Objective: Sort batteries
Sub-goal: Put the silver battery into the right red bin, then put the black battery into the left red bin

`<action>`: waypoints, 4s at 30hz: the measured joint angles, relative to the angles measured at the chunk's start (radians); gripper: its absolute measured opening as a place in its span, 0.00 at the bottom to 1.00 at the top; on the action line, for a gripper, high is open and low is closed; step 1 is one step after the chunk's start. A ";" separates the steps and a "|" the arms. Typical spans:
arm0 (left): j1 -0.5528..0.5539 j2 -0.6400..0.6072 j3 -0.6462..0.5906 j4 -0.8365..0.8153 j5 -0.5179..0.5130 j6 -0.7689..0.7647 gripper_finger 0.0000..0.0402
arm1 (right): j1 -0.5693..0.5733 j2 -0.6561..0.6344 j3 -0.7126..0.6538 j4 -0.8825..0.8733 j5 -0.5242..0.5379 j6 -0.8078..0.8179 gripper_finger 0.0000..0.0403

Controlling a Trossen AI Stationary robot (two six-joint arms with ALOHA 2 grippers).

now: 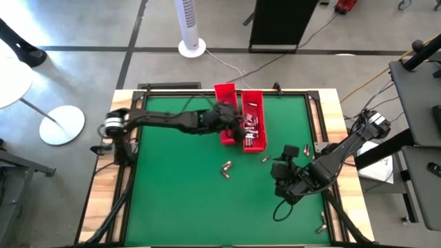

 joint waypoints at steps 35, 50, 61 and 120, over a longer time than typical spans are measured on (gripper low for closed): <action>-0.644 0.178 0.406 -1.068 -0.474 -0.368 0.37 | 0.030 0.000 -0.239 0.621 0.045 -0.165 0.69; -1.030 0.144 0.290 -1.325 -0.717 -0.976 0.29 | -0.141 0.451 -0.162 1.154 0.116 -0.376 0.63; -1.011 -0.093 -0.322 -0.360 -0.611 -0.689 0.28 | -0.169 0.658 -0.047 1.178 0.165 -0.147 0.65; -0.751 -0.884 -0.794 -0.125 -0.421 0.014 0.28 | -0.458 0.290 0.037 1.060 0.094 -0.315 0.12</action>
